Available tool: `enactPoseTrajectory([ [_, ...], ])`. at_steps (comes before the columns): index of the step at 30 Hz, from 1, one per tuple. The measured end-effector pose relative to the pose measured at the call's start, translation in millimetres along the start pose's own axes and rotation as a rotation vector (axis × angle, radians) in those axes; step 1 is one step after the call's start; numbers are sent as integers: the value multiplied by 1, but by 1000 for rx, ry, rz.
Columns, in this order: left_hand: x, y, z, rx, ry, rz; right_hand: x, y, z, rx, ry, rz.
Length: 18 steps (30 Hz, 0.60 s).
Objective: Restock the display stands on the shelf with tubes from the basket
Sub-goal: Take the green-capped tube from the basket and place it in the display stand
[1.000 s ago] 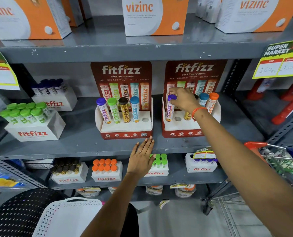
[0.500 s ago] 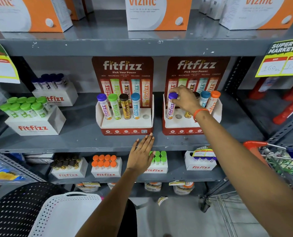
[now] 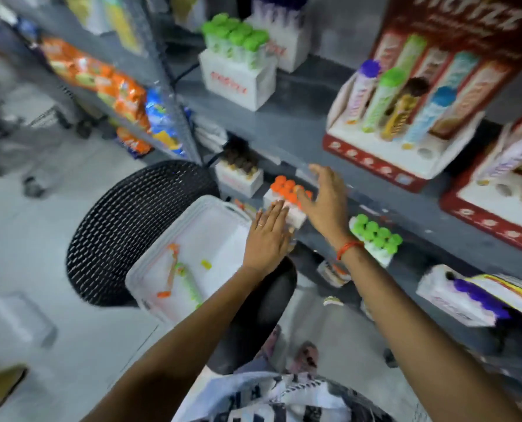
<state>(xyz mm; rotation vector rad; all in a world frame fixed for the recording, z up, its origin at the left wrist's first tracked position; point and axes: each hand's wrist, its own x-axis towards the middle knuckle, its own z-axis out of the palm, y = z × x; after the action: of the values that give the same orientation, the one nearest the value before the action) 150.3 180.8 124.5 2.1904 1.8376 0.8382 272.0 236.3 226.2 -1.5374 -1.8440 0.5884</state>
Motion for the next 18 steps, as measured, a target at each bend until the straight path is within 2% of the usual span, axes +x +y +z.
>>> enactPoseTrajectory([
  [8, -162, -108, -36, 218, 2, -576, -71, -27, 179, -61, -693, -20],
  [12, -219, -139, -41, 287, -45, -847, -106, -26, 232, -140, -933, 17],
  [18, -244, -164, -28, 303, -163, -934, -145, -19, 273, -287, -1118, 153],
])
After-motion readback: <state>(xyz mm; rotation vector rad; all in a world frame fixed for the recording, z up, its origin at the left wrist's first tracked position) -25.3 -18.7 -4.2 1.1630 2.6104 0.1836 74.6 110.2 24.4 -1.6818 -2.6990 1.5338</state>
